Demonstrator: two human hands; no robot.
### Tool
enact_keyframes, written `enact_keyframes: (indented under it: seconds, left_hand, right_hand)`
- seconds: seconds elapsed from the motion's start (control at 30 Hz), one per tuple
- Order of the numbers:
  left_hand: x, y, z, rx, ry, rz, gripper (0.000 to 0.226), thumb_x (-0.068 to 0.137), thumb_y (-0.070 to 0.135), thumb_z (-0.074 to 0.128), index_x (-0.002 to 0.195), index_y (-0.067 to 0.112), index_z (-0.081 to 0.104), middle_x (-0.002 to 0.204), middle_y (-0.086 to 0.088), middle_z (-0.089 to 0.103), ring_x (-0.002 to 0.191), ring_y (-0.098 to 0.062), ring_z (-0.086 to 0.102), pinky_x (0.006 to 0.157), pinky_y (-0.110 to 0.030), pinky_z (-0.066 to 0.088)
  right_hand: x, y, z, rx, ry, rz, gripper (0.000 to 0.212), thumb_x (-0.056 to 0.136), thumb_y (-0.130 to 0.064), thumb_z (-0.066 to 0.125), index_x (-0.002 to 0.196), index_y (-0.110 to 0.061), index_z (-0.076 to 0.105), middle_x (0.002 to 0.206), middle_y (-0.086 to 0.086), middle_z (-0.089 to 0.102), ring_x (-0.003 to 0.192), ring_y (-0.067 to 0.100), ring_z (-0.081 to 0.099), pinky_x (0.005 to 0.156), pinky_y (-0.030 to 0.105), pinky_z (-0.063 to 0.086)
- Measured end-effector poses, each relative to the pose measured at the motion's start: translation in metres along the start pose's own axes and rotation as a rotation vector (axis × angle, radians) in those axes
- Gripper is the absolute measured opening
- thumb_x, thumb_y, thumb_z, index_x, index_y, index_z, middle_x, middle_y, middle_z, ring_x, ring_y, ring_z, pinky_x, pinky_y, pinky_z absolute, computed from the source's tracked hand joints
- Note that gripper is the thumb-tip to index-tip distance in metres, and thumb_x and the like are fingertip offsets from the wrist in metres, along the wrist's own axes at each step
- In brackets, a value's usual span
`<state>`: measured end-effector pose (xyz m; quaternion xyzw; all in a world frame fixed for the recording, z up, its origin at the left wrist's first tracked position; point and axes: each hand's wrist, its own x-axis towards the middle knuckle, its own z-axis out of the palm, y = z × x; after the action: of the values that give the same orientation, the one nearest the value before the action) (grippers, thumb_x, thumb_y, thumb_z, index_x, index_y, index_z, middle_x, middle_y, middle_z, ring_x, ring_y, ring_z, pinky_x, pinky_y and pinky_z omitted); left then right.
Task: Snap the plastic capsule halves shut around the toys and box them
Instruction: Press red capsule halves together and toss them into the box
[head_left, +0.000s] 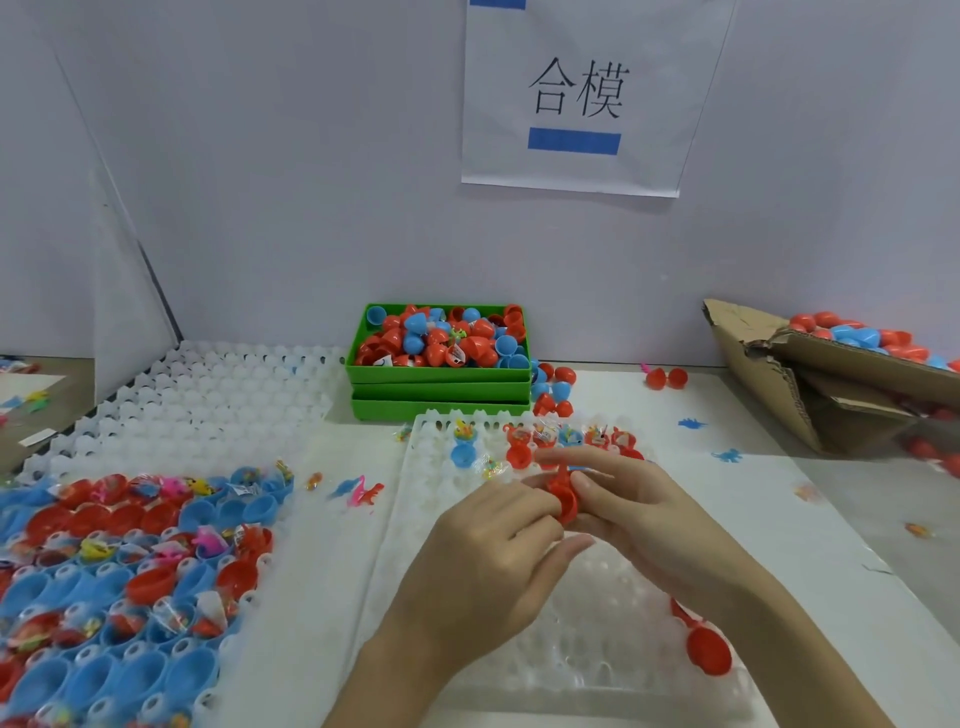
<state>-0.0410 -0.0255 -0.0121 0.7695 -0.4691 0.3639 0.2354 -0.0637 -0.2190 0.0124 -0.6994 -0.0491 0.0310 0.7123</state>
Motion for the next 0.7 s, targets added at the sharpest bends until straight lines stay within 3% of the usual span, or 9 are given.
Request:
enact_keyframes:
  seconds: [0.13, 0.2, 0.27, 0.33, 0.43, 0.5, 0.6, 0.7]
  left_hand:
    - [0.003, 0.006, -0.002, -0.187, 0.057, -0.229, 0.026, 0.094, 0.037, 0.078, 0.088, 0.015, 0.065, 0.092, 0.006, 0.064, 0.088, -0.007, 0.064, 0.084, -0.017, 0.055]
    - [0.006, 0.005, -0.006, -0.315, 0.144, -0.398, 0.024, 0.089, 0.029, 0.082, 0.090, 0.020, 0.060, 0.089, 0.013, 0.058, 0.087, -0.004, 0.062, 0.081, -0.010, 0.051]
    - [0.007, -0.001, -0.011, -0.414, 0.233, -0.553, 0.028, 0.087, 0.018, 0.084, 0.092, 0.025, 0.058, 0.088, 0.015, 0.061, 0.088, -0.007, 0.066, 0.080, -0.012, 0.052]
    - [0.006, -0.012, -0.018, -0.424, 0.274, -0.676, 0.033, 0.086, 0.010, 0.083, 0.100, 0.027, 0.058, 0.091, 0.014, 0.064, 0.091, -0.010, 0.068, 0.081, -0.014, 0.054]
    - [-0.001, -0.031, -0.025, -0.288, 0.253, -0.758, 0.035, 0.089, 0.003, 0.077, 0.111, 0.024, 0.060, 0.103, 0.010, 0.064, 0.097, -0.007, 0.066, 0.084, -0.013, 0.054]
    - [-0.004, -0.038, -0.024, -0.228, 0.214, -0.777, 0.035, 0.091, 0.000, 0.072, 0.118, 0.020, 0.064, 0.112, 0.006, 0.062, 0.101, -0.003, 0.064, 0.089, -0.018, 0.056]
    - [-0.004, -0.040, -0.020, -0.230, 0.179, -0.797, 0.032, 0.093, -0.003, 0.069, 0.121, 0.014, 0.069, 0.114, 0.003, 0.063, 0.100, -0.003, 0.064, 0.091, -0.024, 0.057]
    - [-0.006, -0.039, -0.017, -0.250, 0.165, -0.783, 0.029, 0.092, -0.004, 0.069, 0.118, 0.011, 0.072, 0.109, 0.002, 0.066, 0.097, -0.006, 0.065, 0.091, -0.030, 0.059]
  right_hand:
    - [-0.002, -0.002, -0.001, 0.049, -0.040, -0.044, 0.024, 0.100, -0.020, 0.059, 0.117, -0.013, 0.075, 0.115, 0.013, 0.075, 0.110, 0.029, 0.072, 0.090, 0.027, 0.058]
    - [-0.003, -0.002, 0.003, 0.068, -0.082, -0.052, 0.026, 0.102, -0.020, 0.059, 0.122, -0.017, 0.073, 0.120, 0.011, 0.075, 0.115, 0.027, 0.071, 0.094, 0.029, 0.058]
    - [-0.002, -0.002, 0.008, 0.014, -0.078, -0.076, 0.033, 0.106, -0.015, 0.054, 0.136, -0.025, 0.065, 0.130, 0.003, 0.072, 0.122, 0.020, 0.068, 0.098, 0.034, 0.058]
    - [0.002, -0.003, 0.010, -0.167, 0.065, -0.133, 0.040, 0.109, -0.007, 0.047, 0.140, -0.028, 0.060, 0.131, -0.004, 0.071, 0.122, 0.012, 0.067, 0.095, 0.030, 0.058]
    - [0.011, -0.008, 0.013, -0.631, 0.253, -0.197, 0.042, 0.107, 0.001, 0.042, 0.129, -0.027, 0.065, 0.120, -0.012, 0.070, 0.111, 0.009, 0.069, 0.085, 0.013, 0.055]
    - [0.020, -0.010, 0.018, -0.892, 0.203, -0.194, 0.041, 0.107, -0.001, 0.044, 0.134, -0.025, 0.066, 0.123, -0.012, 0.069, 0.111, 0.008, 0.068, 0.089, 0.010, 0.051]
    - [0.040, -0.009, 0.029, -1.151, 0.003, -0.227, 0.046, 0.108, -0.005, 0.047, 0.149, -0.024, 0.054, 0.150, -0.005, 0.057, 0.137, 0.017, 0.053, 0.111, 0.027, 0.043]
    - [0.063, -0.005, 0.039, -1.292, -0.205, -0.167, 0.056, 0.106, 0.001, 0.049, 0.156, -0.022, 0.042, 0.155, 0.002, 0.052, 0.139, 0.026, 0.050, 0.112, 0.039, 0.045]
